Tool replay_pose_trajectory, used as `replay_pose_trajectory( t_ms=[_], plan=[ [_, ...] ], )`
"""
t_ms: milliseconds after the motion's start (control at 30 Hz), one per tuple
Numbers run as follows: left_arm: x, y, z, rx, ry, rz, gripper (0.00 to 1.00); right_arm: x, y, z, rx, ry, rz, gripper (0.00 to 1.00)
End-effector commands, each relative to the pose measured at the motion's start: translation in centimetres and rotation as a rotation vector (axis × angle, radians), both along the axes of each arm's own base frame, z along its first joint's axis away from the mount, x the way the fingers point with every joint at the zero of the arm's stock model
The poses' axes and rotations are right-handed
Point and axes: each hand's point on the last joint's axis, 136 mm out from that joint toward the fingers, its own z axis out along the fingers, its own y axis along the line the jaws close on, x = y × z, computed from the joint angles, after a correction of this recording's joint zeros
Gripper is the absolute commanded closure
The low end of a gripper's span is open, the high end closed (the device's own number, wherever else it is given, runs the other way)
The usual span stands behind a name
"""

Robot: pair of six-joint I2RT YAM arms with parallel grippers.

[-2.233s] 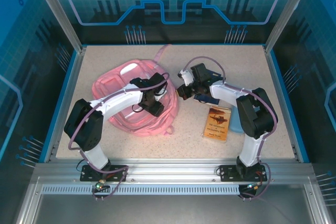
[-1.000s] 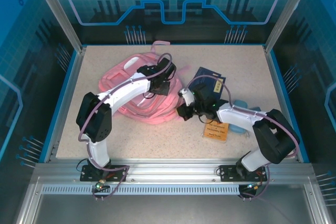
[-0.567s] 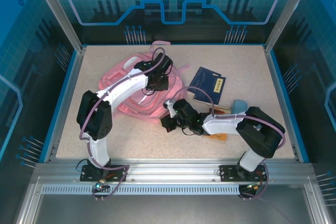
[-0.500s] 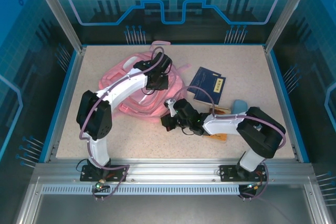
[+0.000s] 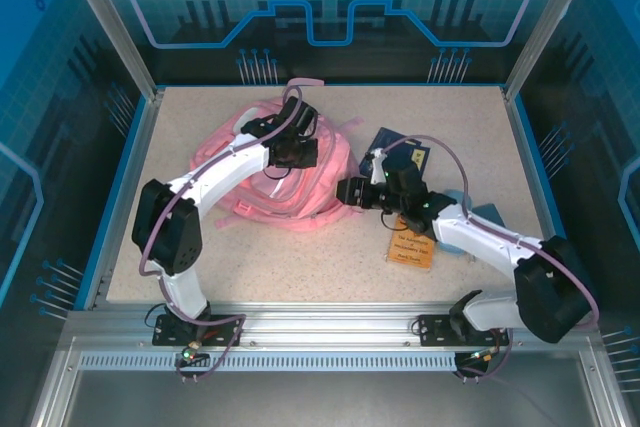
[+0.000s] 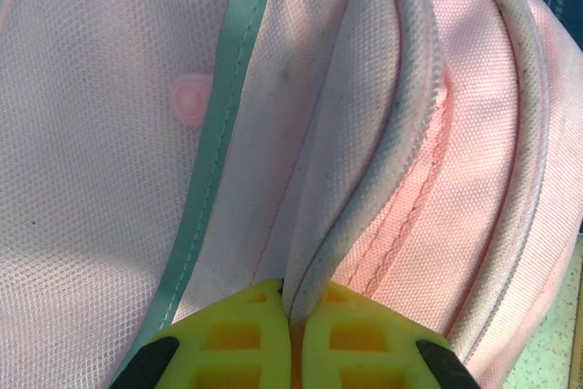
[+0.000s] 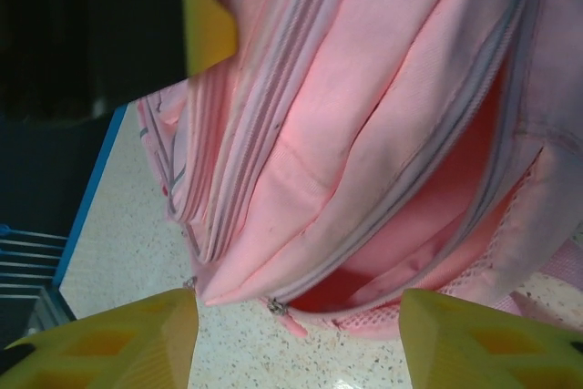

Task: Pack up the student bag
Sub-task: Unzip the student bag at the top-center of the table.

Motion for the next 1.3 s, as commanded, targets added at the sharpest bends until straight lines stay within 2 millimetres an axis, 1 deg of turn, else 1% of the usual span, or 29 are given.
replay_pose_trajectory(
  t_ms=[0, 33, 200, 367, 400, 467, 567, 600, 700, 767, 833, 867, 900, 1033, 1167, 1200, 1267],
  plan=[
    [0.2, -1.0, 3.3, -0.081, -0.080, -0.037, 0.99, -0.8, 1.3, -0.6, 0.012, 0.147, 0.067, 0.41],
    [0.2, -1.0, 3.4, -0.083, -0.082, -0.038, 0.99, -0.2, 1.6, -0.2, 0.010, 0.147, 0.063, 0.41],
    [0.0, -1.2, 3.3, -0.089, -0.076, -0.043, 0.98, 1.9, 1.4, -1.8, -0.043, 0.214, -0.007, 0.41],
    [-0.2, -1.2, 3.4, -0.091, -0.075, -0.050, 0.98, 3.0, 2.3, -2.7, -0.051, 0.255, -0.001, 0.41],
    [-0.2, -1.2, 3.4, -0.092, -0.076, -0.051, 0.98, 3.2, 2.7, -2.6, -0.043, 0.254, 0.009, 0.42],
    [-0.3, -1.2, 3.5, -0.096, -0.075, -0.053, 0.97, 3.5, 3.4, -2.6, -0.025, 0.254, 0.033, 0.47],
    [-0.6, -1.1, 3.7, -0.111, -0.072, -0.045, 0.95, 3.8, 4.4, -2.3, 0.007, 0.248, 0.067, 0.58],
    [-0.8, -1.2, 4.0, -0.126, -0.075, -0.043, 0.93, 3.9, 4.6, -2.2, 0.015, 0.248, 0.075, 0.62],
    [-1.9, -0.8, 4.9, -0.178, -0.092, -0.013, 0.77, 4.0, 5.2, -1.6, 0.043, 0.231, 0.099, 0.78],
    [-3.0, 0.1, 5.1, -0.199, -0.087, 0.029, 0.64, 4.0, 5.5, -0.8, 0.067, 0.209, 0.114, 0.86],
    [-4.4, 0.9, 5.3, -0.221, -0.084, 0.062, 0.56, 4.0, 5.8, 0.1, 0.089, 0.186, 0.135, 0.91],
    [-5.2, 1.4, 5.2, -0.234, -0.077, 0.080, 0.52, 4.1, 6.0, 0.5, 0.102, 0.174, 0.148, 0.92],
    [-6.0, 1.7, 5.1, -0.246, -0.074, 0.088, 0.50, 4.1, 6.2, 1.0, 0.113, 0.165, 0.157, 0.93],
    [-10.0, 2.5, 3.8, -0.301, -0.048, 0.098, 0.48, 4.0, 7.2, 2.7, 0.152, 0.140, 0.201, 0.95],
    [-13.6, 1.9, 1.1, -0.354, -0.040, 0.081, 0.48, 3.7, 8.2, 4.6, 0.184, 0.111, 0.235, 0.96],
    [-14.1, 1.7, 0.6, -0.369, -0.042, 0.079, 0.48, 3.7, 8.4, 5.0, 0.190, 0.106, 0.241, 0.96],
    [-15.1, 1.7, -1.1, -0.390, -0.034, 0.100, 0.49, 3.5, 8.8, 5.7, 0.203, 0.102, 0.252, 0.96]
  ],
)
